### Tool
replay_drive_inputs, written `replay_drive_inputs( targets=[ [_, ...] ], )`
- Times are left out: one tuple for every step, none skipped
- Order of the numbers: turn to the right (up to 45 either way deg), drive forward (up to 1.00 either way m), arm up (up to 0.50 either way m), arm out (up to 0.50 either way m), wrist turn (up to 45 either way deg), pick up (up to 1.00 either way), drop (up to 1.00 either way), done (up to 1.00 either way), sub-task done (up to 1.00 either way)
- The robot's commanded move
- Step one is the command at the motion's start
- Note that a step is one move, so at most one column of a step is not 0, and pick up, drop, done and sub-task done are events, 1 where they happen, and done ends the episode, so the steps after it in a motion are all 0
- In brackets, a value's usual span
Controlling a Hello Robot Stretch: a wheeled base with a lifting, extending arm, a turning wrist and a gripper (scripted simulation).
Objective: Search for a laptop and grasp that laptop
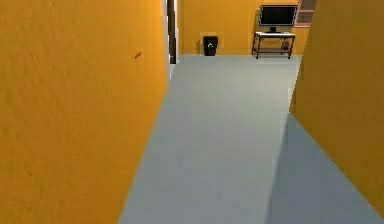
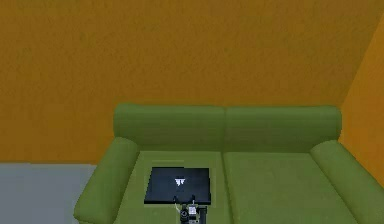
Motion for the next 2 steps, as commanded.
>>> replay_drive_inputs(
  targets=[
    [0.0, 0.00, 0.10, 0.00, 0.0, 0.00, 0.00, 0.00, 0.00],
    [0.0, 0.00, 0.00, 0.00, 0.0, 0.00, 0.00, 1.00, 0.00]
  ],
)
